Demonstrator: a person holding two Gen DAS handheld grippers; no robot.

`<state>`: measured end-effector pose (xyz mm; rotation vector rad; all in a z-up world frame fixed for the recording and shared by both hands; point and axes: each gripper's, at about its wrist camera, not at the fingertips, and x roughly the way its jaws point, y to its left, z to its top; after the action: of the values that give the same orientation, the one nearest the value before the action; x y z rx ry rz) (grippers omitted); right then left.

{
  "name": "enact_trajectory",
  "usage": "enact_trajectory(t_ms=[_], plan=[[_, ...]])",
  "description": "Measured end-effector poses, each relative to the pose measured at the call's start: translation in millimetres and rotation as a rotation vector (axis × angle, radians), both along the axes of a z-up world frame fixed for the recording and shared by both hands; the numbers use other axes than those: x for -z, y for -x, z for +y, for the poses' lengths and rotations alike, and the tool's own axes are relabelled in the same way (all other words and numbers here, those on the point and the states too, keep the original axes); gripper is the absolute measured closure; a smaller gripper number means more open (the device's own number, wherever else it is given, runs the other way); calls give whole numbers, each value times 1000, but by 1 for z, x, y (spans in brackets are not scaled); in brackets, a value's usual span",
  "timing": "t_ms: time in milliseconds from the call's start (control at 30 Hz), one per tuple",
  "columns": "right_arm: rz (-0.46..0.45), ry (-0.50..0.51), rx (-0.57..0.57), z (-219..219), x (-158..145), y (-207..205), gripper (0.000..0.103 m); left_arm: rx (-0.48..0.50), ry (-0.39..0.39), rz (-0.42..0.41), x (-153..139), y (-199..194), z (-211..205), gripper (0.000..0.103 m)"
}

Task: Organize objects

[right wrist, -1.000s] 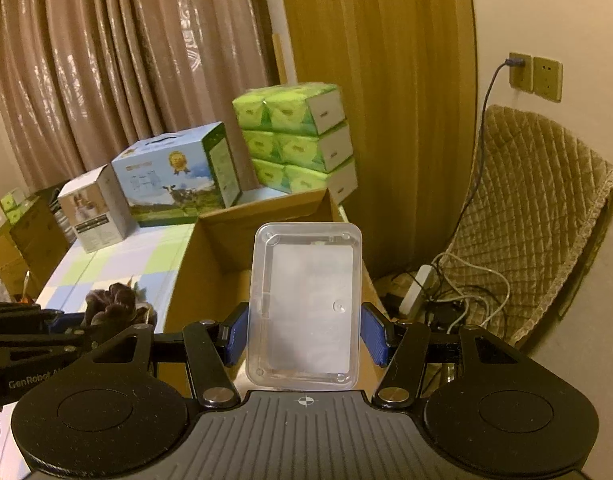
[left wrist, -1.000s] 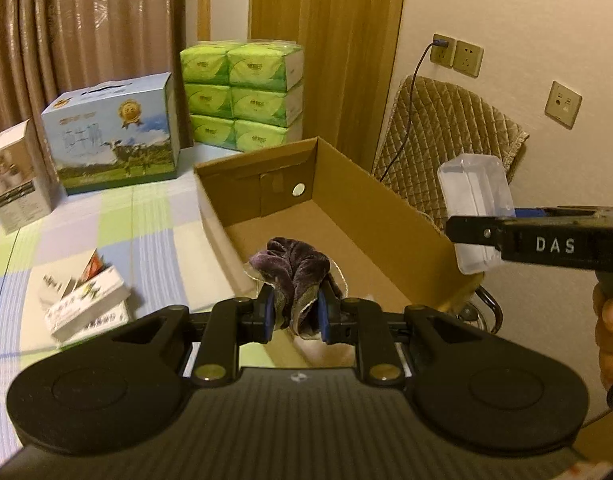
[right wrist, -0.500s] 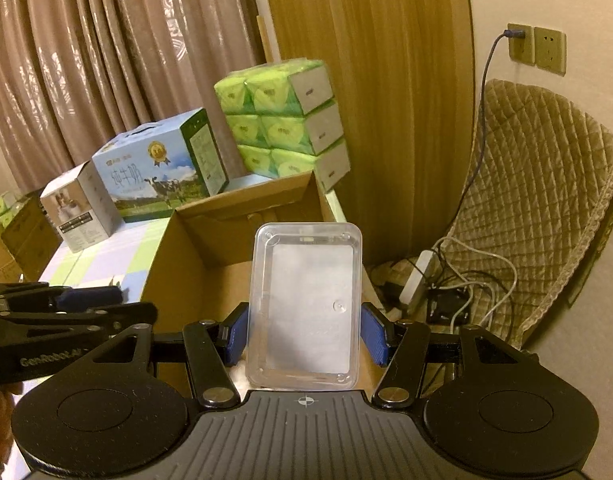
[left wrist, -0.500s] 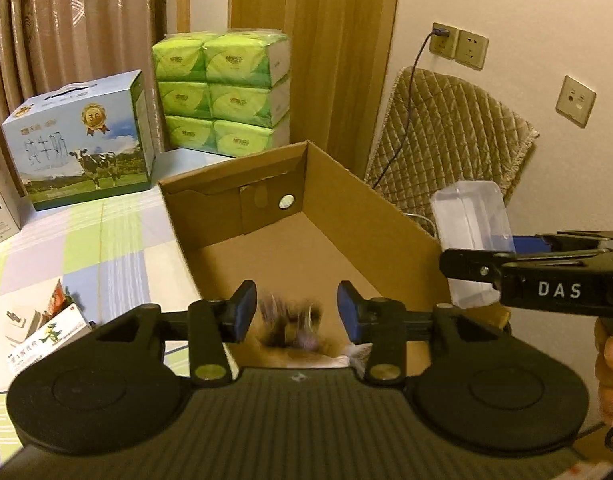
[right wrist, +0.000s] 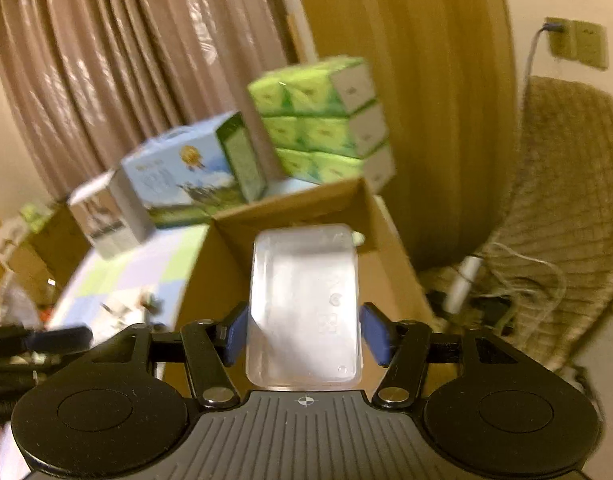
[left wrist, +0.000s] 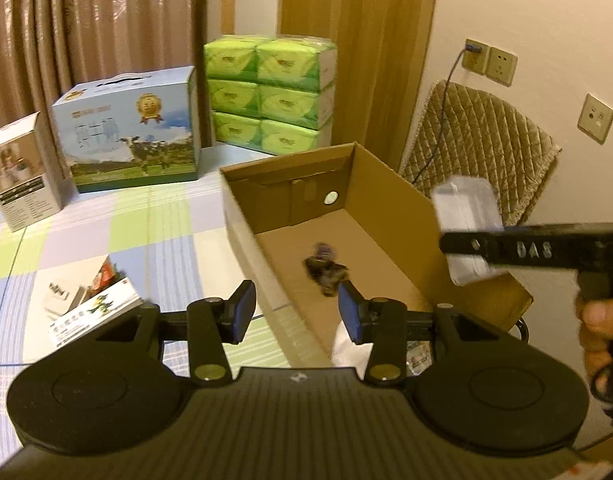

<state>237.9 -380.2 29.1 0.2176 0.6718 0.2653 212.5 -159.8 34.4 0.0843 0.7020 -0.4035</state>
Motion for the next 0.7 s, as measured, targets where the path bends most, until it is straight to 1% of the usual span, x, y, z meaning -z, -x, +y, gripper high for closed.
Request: enact_trajectory(t_ms=[33,100,167,300,367,433,500,567,700], plan=[[-9,3,12,0,-2,0,19,-7,3,1,0,1,3,61],[-19,3,16,-1,-5,4,19,-19,5,-1,-1,5,10,58],[-17,2,20,-2,-7,11,19,-31,8,-8,-2,10,17,52],[-10,10,29,-1,-9,26,19,-61,12,-11,-2,19,32,48],[-4,2,33,-1,-11,35,19,-77,12,-11,-2,24,39,44],[-2,-6,34,2,-14,46,19,-96,17,-9,-2,31,48,43],[-5,-16,26,8,-18,57,18,-110,22,-4,-1,38,57,41],[-9,-28,14,15,-22,67,18,-132,21,-3,-1,49,69,36],[-26,-66,-17,36,-32,90,17,-170,13,7,3,67,92,34]])
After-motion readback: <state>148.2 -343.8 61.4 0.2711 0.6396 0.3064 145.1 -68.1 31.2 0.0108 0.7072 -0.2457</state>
